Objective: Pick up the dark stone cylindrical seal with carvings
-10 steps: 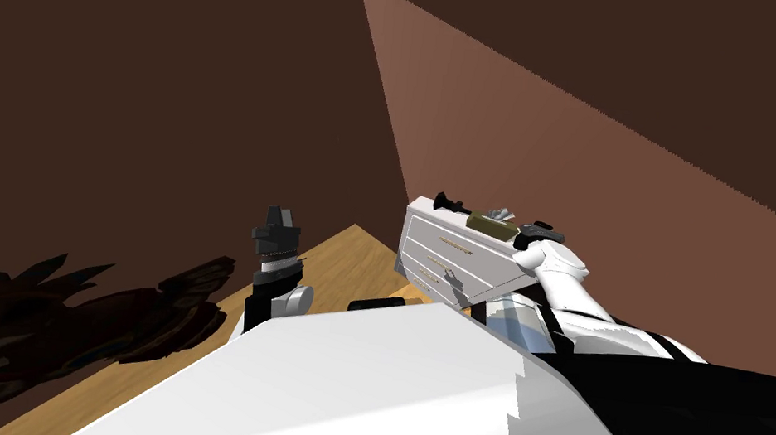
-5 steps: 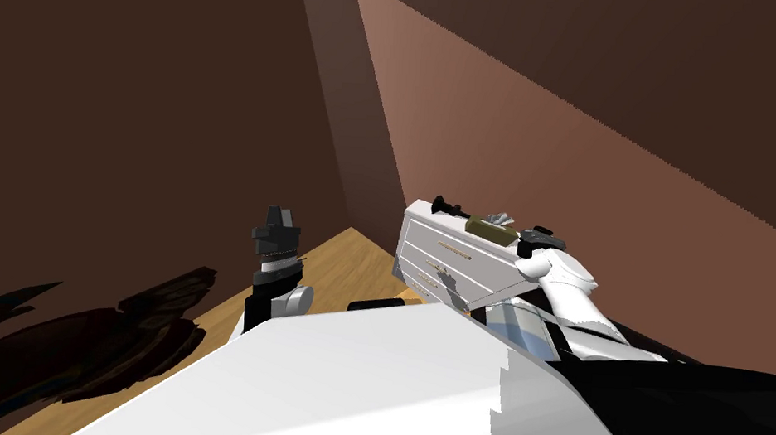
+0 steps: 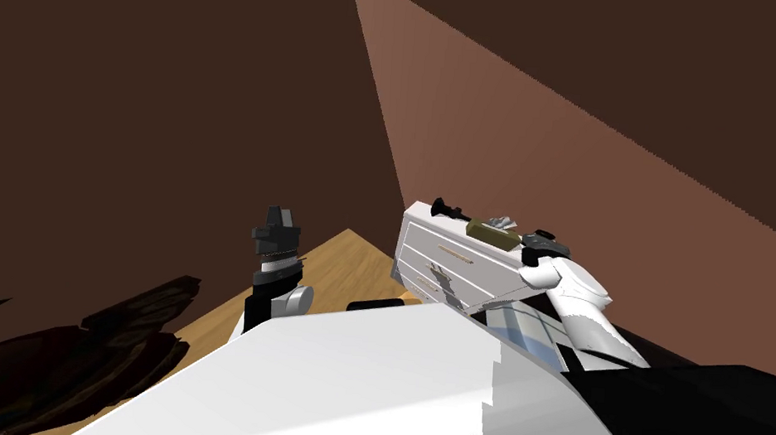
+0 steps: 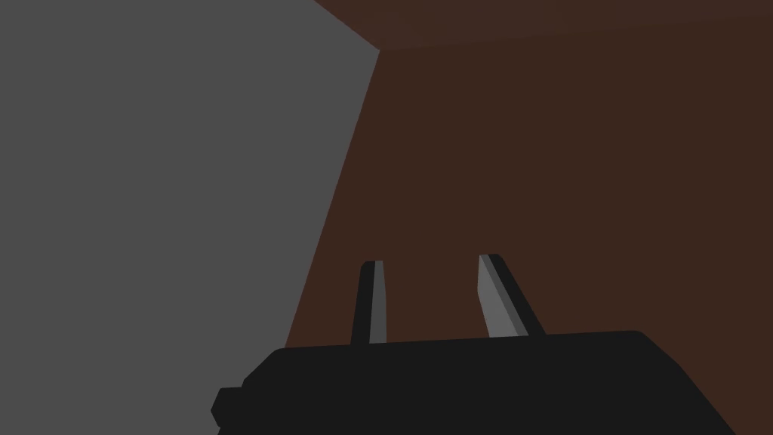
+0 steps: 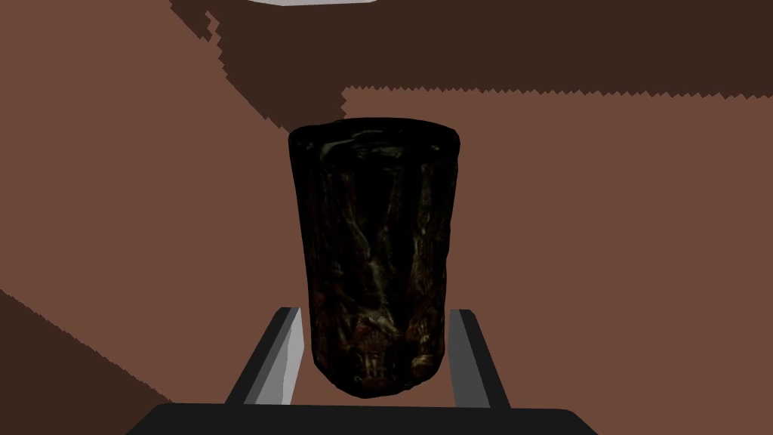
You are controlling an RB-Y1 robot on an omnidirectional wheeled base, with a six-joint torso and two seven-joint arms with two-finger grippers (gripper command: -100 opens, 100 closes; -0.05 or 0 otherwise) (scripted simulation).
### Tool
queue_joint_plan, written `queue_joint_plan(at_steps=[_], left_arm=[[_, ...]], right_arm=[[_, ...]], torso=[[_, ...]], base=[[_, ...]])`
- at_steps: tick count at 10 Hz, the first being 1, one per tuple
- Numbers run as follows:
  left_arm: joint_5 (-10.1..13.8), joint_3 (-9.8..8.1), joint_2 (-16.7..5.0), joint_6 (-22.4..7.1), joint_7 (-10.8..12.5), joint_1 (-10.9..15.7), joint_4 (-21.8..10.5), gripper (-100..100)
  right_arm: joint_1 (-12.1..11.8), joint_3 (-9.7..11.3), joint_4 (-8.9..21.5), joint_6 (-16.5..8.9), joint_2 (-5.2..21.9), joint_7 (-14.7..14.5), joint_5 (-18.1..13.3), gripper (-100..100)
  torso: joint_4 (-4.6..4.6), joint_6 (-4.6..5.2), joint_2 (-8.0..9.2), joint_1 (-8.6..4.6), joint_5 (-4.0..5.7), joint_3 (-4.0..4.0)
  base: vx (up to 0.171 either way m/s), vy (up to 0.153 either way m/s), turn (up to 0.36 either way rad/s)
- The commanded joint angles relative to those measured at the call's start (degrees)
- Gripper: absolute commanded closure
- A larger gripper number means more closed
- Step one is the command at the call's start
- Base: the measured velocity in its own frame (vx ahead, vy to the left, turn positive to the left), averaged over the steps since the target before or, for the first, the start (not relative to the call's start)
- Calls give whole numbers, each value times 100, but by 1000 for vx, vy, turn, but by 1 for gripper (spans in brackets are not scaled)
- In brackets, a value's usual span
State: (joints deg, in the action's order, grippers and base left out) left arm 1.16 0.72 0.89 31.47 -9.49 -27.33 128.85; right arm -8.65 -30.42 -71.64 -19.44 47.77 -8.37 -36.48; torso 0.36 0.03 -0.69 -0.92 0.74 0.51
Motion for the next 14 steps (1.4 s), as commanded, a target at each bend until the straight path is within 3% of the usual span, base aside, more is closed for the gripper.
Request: queue_joint_plan(at_steps=[1,2,3,5,6,8,9,11,12,13,14], left_arm=[[0,0,0,0,0,0,0,0],[0,0,0,0,0,0,0,0],[0,0,0,0,0,1,0,0],[0,0,0,0,0,0,0,0],[0,0,0,0,0,1,0,0],[0,0,0,0,0,0,0,0],[0,0,0,0,0,1,0,0],[0,0,0,0,0,0,0,0],[0,0,0,0,0,1,0,0],[0,0,0,0,0,0,0,0],[0,0,0,0,0,0,0,0]], right_arm=[[-286,-69,-286,26,-95,-36,46,100],[-298,-69,-324,26,-95,-36,46,100],[-537,-218,-542,59,-247,-105,207,100],[-730,-218,-780,59,-247,-105,207,100],[-945,-368,-955,93,-399,-173,369,100],[-1161,-368,-1237,93,-399,-173,369,100],[-1382,-518,-1434,126,-551,-242,531,100],[-1593,-518,-1693,126,-551,-242,531,100],[-1830,-668,-1923,159,-704,-310,693,100],[-1985,-668,-2093,159,-704,-310,693,100],[-2025,-668,-2149,159,-704,-310,693,100]], torso=[[0,0,0,0,0,0],[4,1,-1,-2,8,3],[5,-7,7,-3,11,0],[11,3,-2,-16,25,7],[10,-3,8,-15,25,2],[14,9,3,-19,35,6],[12,3,13,-23,37,1],[13,10,4,-29,39,5],[11,2,15,-21,35,-1],[10,12,7,-18,34,1],[10,9,9,-18,32,1]], base=[[103,-4,-80],[52,0,-19],[102,-13,-60],[74,-12,-41],[99,12,-81],[78,-7,-41],[96,-32,-63],[83,-9,-47],[101,2,-62],[103,-1,-81],[39,-2,-15]])
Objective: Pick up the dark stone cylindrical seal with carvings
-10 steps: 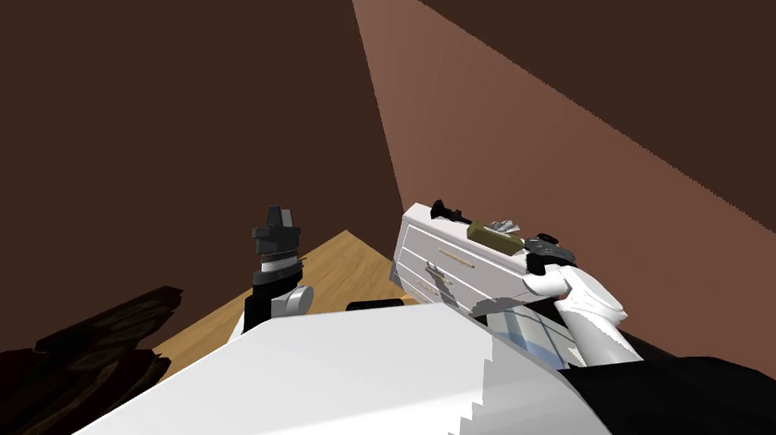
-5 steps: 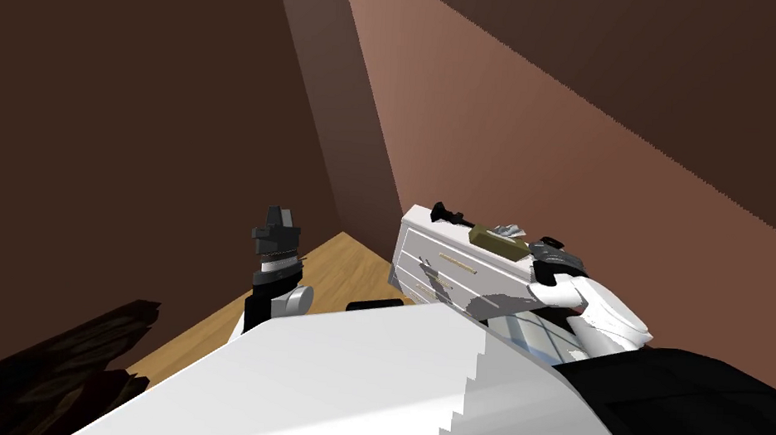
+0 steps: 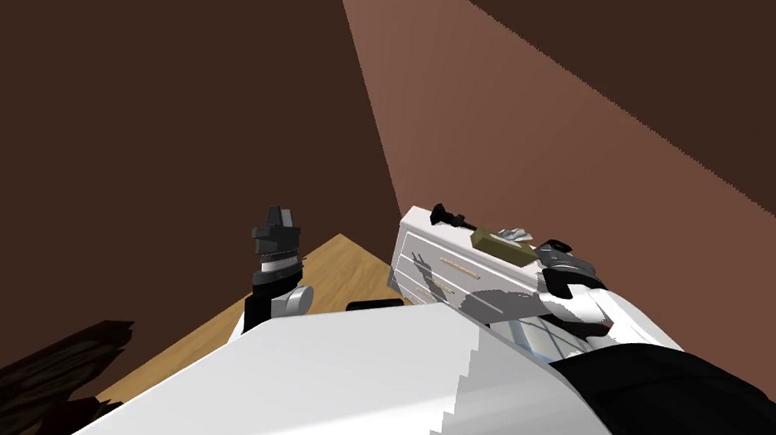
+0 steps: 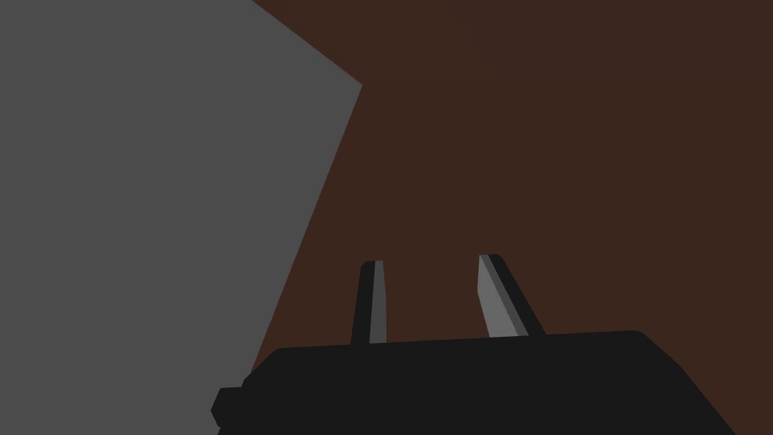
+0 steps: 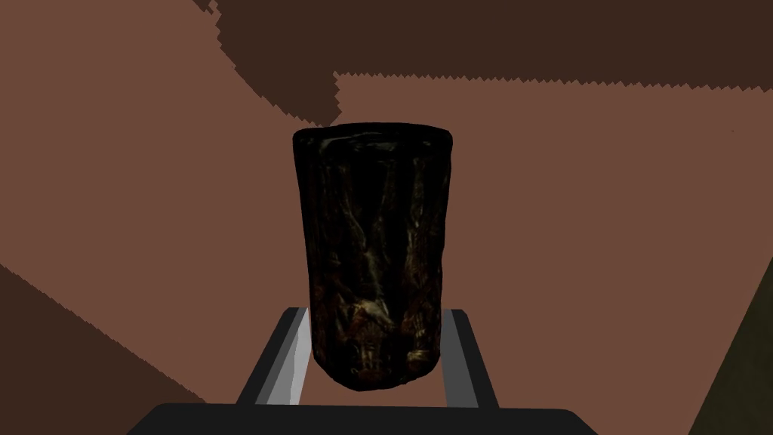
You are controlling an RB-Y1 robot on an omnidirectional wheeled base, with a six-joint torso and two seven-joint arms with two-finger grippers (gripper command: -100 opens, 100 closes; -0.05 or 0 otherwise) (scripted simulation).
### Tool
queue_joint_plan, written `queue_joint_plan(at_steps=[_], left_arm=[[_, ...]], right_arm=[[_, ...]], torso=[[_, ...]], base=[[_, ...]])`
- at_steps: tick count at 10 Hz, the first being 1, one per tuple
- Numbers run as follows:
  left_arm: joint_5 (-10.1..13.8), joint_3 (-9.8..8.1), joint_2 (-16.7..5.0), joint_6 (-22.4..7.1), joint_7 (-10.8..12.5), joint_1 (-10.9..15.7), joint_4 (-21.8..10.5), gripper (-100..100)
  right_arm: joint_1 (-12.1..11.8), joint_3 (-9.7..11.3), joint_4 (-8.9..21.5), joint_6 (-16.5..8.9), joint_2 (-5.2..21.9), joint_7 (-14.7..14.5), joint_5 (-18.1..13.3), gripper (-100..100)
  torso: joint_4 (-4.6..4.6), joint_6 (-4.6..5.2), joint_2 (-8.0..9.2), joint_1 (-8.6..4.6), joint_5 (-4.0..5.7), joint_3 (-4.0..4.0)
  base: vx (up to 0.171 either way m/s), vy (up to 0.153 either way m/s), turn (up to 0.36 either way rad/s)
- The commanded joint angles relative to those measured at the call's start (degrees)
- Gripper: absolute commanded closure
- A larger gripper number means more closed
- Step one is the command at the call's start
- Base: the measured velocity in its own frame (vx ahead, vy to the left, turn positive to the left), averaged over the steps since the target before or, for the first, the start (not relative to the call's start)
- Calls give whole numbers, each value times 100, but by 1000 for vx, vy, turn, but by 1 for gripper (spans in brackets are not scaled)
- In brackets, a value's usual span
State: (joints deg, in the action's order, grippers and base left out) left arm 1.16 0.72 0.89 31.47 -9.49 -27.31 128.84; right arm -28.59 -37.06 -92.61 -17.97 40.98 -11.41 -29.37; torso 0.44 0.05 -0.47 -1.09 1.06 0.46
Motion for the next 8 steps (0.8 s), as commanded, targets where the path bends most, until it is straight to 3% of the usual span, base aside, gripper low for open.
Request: queue_joint_plan(at_steps=[1,3,4,5,6,7,8], left_arm=[[0,0,0,0,0,0,0,0],[0,0,0,0,0,-1,0,0],[0,0,0,0,0,0,0,0],[0,0,0,0,0,-1,0,0],[0,0,0,0,0,-1,0,0],[0,0,0,0,0,0,0,0],[0,0,0,0,0,0,0,0]], right_arm=[[-286,-155,-286,45,-176,-75,144,100],[-462,-155,-510,45,-176,-75,144,100],[-682,-305,-713,78,-329,-143,306,100],[-836,-305,-853,78,-329,-143,306,100],[-894,-305,-966,78,-329,-143,306,100],[-854,-301,-888,58,-296,-133,328,100],[-863,-302,-907,55,-295,-134,330,0]], torso=[[0,0,0,0,0,0],[1,6,-9,-2,-1,4],[1,-3,-3,1,-3,2],[0,9,-10,8,-6,4],[1,4,-10,10,-7,5],[0,-2,-2,8,-8,1],[-1,-2,7,6,-6,-3]], base=[[88,-1,-77],[77,-9,-41],[94,11,-57],[101,8,-73],[48,-5,-17],[13,-4,2],[0,0,0]])
